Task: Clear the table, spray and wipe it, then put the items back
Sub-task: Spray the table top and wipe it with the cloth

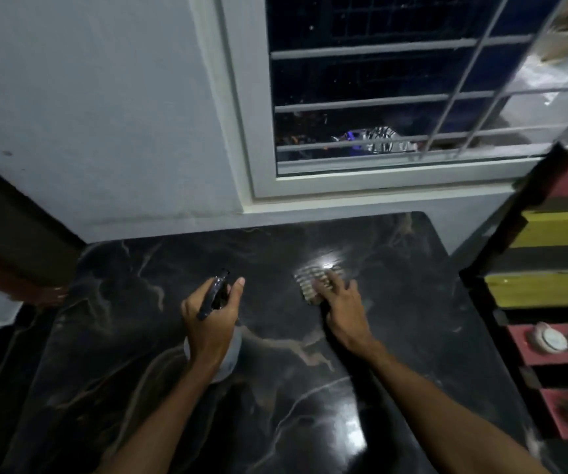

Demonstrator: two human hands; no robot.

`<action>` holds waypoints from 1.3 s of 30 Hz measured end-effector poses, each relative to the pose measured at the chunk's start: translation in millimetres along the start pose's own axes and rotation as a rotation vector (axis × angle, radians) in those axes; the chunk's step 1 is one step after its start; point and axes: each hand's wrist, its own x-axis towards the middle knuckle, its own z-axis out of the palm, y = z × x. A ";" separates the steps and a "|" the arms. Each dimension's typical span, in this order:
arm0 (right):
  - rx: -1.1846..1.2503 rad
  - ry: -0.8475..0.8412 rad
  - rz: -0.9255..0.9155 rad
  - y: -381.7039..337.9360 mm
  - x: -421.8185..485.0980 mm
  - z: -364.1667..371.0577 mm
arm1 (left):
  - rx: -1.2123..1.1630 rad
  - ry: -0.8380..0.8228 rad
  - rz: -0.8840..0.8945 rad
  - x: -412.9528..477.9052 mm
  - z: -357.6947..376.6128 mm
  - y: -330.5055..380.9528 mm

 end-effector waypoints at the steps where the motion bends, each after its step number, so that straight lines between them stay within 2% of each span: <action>1: 0.032 0.069 0.155 10.4 12.4 -2.6 | 0.007 0.011 -0.020 -3.0 12.6 7.2; 2: 0.044 0.086 0.245 15.9 27.0 -4.5 | 0.023 0.023 -0.034 -3.4 28.4 14.7; 3: 0.025 0.055 0.225 10.4 41.6 -2.4 | 0.043 0.032 -0.043 -2.6 37.9 19.4; 7: -0.027 -0.140 -0.235 -27.7 93.7 14.7 | 0.109 0.044 0.006 13.5 69.5 31.5; 9: -0.039 -0.143 -0.328 -17.6 113.9 16.9 | 0.091 0.052 0.051 23.5 86.7 35.0; 12: -0.067 -0.029 -0.207 40.2 133.9 2.1 | 0.067 0.060 0.080 34.0 111.9 36.3; 15: -0.172 0.070 0.081 134.6 149.7 -39.2 | 0.048 0.061 0.109 41.2 133.4 38.9; 17: -0.192 0.105 0.208 192.8 147.2 -70.8 | 0.017 0.049 0.136 43.0 148.7 44.1; 20: -0.195 0.066 0.174 235.7 125.9 -91.4 | 0.002 0.021 0.148 38.5 167.4 49.4; 25: -0.176 0.054 0.235 249.9 66.1 -101.2 | -0.014 -0.009 0.113 10.5 168.8 66.4; 28: -0.166 0.022 0.143 233.5 18.9 -91.6 | -0.003 -0.018 0.102 -6.8 156.0 74.5; 33: -0.084 0.091 0.274 148.4 1.0 -62.6 | 0.012 -0.019 0.053 -31.5 111.3 67.8; 39: -0.037 -0.067 -0.048 -11.0 -15.0 8.0 | 0.024 -0.012 0.022 -41.6 39.0 36.4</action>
